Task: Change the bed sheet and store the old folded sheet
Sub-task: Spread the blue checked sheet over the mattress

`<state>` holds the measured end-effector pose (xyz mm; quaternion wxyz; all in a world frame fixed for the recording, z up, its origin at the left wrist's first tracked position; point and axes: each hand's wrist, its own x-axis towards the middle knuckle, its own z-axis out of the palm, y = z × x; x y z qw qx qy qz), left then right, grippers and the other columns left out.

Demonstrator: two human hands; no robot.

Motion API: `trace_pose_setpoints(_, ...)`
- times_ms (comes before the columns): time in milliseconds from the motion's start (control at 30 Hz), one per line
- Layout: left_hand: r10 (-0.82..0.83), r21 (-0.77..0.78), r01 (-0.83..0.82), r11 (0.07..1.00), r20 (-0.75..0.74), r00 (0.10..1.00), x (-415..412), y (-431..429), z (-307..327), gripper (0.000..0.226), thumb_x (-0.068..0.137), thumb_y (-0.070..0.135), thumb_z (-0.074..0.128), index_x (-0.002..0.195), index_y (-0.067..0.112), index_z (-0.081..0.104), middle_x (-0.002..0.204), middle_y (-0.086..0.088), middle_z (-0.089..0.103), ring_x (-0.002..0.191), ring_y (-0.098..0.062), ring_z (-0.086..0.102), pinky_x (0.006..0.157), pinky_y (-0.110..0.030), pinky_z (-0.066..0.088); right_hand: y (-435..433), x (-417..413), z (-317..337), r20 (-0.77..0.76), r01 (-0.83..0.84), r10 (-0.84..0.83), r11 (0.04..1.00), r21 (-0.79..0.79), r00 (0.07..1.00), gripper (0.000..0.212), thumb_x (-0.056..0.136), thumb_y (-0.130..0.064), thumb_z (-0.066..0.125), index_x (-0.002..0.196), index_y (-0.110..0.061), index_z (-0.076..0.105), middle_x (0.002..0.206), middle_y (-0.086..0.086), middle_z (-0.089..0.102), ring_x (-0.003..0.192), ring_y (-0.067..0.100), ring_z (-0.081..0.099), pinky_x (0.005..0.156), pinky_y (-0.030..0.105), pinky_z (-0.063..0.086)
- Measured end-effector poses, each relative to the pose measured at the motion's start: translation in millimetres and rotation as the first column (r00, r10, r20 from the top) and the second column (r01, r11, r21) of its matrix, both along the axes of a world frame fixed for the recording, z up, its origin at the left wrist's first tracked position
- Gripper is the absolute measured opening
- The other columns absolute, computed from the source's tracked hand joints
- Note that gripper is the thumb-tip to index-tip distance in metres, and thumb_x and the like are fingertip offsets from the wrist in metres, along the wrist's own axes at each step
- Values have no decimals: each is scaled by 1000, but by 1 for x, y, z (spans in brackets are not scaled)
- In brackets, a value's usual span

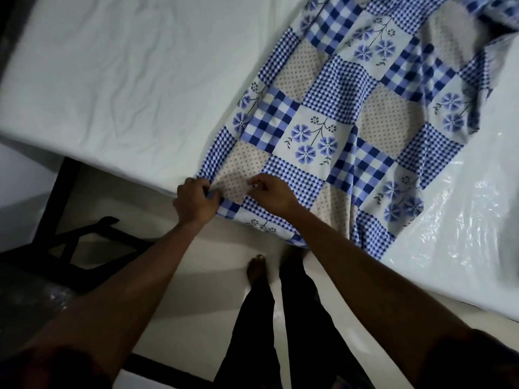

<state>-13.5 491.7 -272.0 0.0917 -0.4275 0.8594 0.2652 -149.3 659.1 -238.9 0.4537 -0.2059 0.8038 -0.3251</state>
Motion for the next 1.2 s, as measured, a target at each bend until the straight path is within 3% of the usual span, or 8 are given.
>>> trace_pose_setpoints(167,-61,-141,56,988,-35,998,-3,1,13,13,82,28,60,85,21,71,93,-9,65,89,-36,61,71,-48,54,-35,28,-10,131,109,-112,993,34,985,27,97,-32,60,76,-15,62,74,3,61,67,15,54,64,29,40)
trace_pose_setpoints(333,-32,-74,32,997,0,999,-1,-12,15,20,88,23,60,99,20,77,101,-11,72,94,-37,65,77,-47,57,-55,48,-15,-116,166,-147,970,180,982,55,92,-60,54,55,-19,49,56,0,54,57,20,58,55,27,37)
trace_pose_setpoints(467,-305,-68,299,952,-132,943,12,-26,7,41,76,12,47,106,3,73,103,-21,65,88,-41,61,72,-42,50,-83,52,-16,-160,221,-187,948,230,969,62,87,-70,52,94,-12,71,99,12,71,98,32,68,76,33,51)
trace_pose_setpoints(600,-377,-54,374,926,-196,905,20,-25,-2,47,76,22,32,90,-7,66,96,-25,62,79,-39,59,67,-36,42,-103,48,-18,-131,215,-182,929,301,974,67,89,-60,57,129,-6,60,130,16,62,120,34,59,98,38,48)
trace_pose_setpoints(733,-387,-10,390,921,-154,909,31,-17,-12,38,77,4,46,110,-6,61,113,-25,58,98,-43,58,83,-51,52,-103,54,-19,-194,229,-179,932,279,964,52,91,-47,58,121,-5,64,123,15,65,115,32,61,93,36,47)
trace_pose_setpoints(867,-319,57,325,944,-98,943,25,-15,-10,51,79,12,66,126,-6,54,130,-27,51,113,-45,53,96,-51,48,-78,61,-6,-236,342,-301,927,156,924,36,89,-41,56,77,-10,70,79,10,67,76,27,63,65,29,41)
trace_pose_setpoints(1033,-341,91,342,935,-25,940,27,-18,-8,80,77,10,73,148,-5,38,151,-27,31,133,-46,39,111,-50,38,32,71,3,-316,709,-667,704,26,674,44,85,-27,62,52,-15,34,48,1,26,45,17,25,51,32,23)
trace_pose_setpoints(1200,-292,54,295,954,-44,955,26,-7,-14,78,80,7,69,151,2,35,153,-24,28,133,-47,37,106,-53,42,103,82,0,-276,950,-919,307,-58,281,32,84,-26,62,60,-16,42,55,5,40,53,19,38,59,32,36)
